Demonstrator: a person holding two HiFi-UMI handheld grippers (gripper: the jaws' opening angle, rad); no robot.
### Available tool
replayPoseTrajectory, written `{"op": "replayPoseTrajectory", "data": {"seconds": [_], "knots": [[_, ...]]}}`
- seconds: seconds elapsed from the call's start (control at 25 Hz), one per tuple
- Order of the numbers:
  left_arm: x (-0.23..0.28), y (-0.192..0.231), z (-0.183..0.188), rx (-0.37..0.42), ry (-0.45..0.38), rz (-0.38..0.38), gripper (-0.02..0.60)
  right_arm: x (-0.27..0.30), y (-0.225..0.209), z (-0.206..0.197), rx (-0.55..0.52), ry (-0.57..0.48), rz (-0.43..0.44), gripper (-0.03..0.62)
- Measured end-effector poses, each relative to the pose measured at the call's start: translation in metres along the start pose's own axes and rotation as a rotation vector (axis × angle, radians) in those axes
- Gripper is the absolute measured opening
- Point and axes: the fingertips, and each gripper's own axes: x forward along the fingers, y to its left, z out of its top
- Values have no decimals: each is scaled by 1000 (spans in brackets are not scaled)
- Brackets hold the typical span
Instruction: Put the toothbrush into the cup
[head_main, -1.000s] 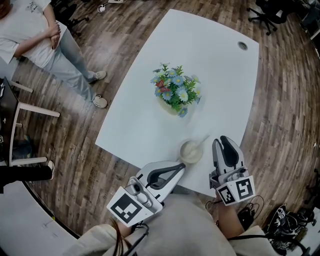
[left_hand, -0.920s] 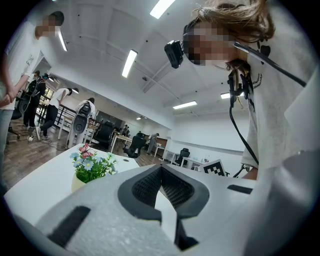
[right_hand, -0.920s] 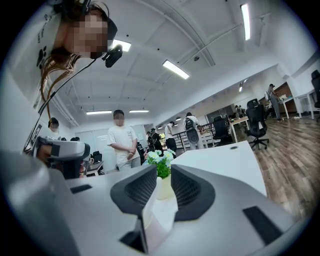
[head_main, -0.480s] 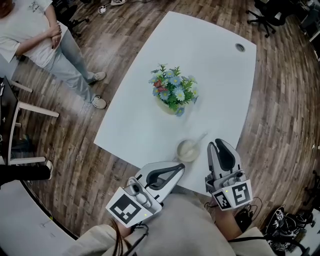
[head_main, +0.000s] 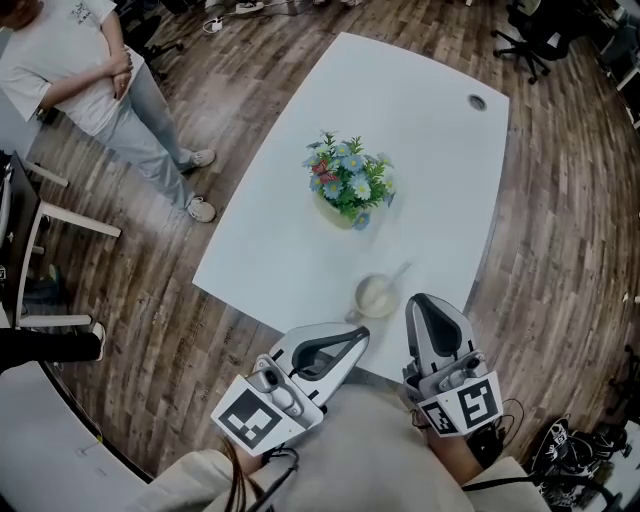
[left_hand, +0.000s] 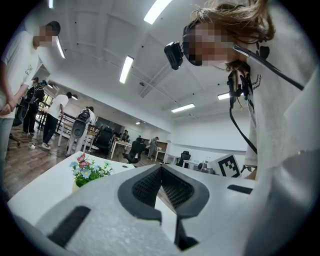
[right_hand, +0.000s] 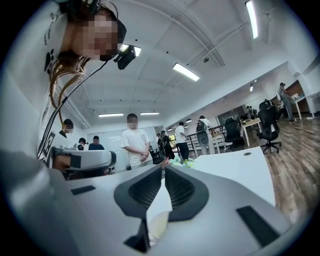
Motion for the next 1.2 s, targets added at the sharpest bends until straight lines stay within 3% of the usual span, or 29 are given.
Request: {"op": "replayPoseTrajectory", "data": {"seconds": [0.44,1.2], "knots": [[-4,-15,12,1,-31,-22,8,-24,41,12,-15,23,61,26],[-7,-30,22,29,-29,-26,8,-46,74,31,-88,42,126,17]]}}
